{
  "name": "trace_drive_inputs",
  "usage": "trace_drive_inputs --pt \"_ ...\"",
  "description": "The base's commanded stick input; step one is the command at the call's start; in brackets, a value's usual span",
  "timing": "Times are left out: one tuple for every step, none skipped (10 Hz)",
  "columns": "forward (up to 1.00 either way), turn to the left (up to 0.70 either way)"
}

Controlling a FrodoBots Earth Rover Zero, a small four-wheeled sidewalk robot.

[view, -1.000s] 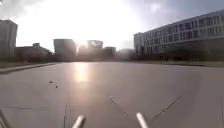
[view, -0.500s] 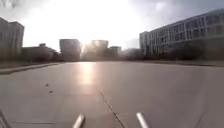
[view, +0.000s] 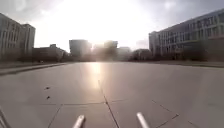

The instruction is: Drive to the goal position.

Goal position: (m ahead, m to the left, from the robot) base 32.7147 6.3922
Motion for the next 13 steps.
trace_drive_inputs --pt "1.0 0.0" --pt "1.0 0.0" --pt "1.0 0.0" --pt "1.0 0.0" --pt "1.0 0.0" --pt "1.0 0.0" --pt "1.0 0.0" --pt "1.0 0.11" --pt "1.0 0.22" --pt "1.0 0.0" --pt "1.0 0.0" --pt "1.0 0.0" --pt "1.0 0.0"
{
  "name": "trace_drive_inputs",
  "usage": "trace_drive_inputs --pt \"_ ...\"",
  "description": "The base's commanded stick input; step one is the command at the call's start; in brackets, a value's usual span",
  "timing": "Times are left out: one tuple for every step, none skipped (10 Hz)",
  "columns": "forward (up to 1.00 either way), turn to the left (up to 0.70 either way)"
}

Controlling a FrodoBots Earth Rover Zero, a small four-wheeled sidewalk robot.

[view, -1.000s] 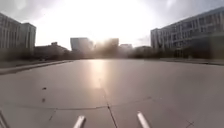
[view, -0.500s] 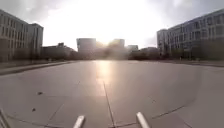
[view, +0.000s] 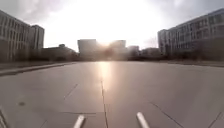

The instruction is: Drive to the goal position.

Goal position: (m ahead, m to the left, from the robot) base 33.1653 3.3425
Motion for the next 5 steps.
trace_drive_inputs --pt "1.0 0.0" --pt "1.0 0.0" --pt "1.0 0.0" --pt "1.0 0.0" --pt "1.0 0.0"
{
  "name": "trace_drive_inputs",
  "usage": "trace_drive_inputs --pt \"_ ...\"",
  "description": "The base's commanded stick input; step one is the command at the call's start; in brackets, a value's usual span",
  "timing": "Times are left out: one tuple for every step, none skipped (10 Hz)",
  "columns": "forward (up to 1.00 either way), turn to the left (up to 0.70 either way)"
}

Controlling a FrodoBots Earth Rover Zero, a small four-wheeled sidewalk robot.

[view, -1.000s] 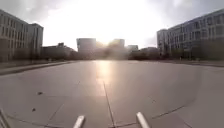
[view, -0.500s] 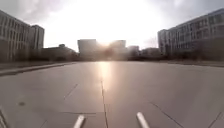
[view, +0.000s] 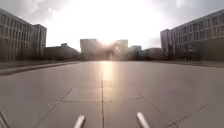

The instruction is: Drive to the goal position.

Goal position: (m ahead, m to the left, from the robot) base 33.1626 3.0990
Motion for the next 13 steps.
trace_drive_inputs --pt "1.0 0.0" --pt "1.0 0.0" --pt "1.0 0.0" --pt "1.0 0.0" --pt "1.0 0.0" --pt "1.0 0.0" --pt "1.0 0.0" --pt "1.0 0.0" --pt "1.0 0.0" --pt "1.0 0.0" --pt "1.0 0.0" --pt "1.0 0.0" --pt "1.0 0.0"
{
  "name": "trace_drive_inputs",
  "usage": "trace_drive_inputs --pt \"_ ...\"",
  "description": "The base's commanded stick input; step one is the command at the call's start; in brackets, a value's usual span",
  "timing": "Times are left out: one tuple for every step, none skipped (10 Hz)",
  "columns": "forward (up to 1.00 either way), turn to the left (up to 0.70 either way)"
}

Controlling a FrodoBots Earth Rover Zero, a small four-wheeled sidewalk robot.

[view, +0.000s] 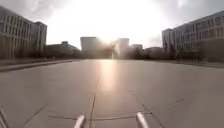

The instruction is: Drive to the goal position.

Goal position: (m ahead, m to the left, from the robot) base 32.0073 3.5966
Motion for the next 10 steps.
trace_drive_inputs --pt "1.0 0.27" --pt "1.0 0.27" --pt "1.0 0.02" --pt "1.0 0.0" --pt "1.0 0.0" --pt "1.0 0.0" --pt "1.0 0.0" --pt "1.0 0.25" --pt "1.0 0.27" --pt "1.0 0.27"
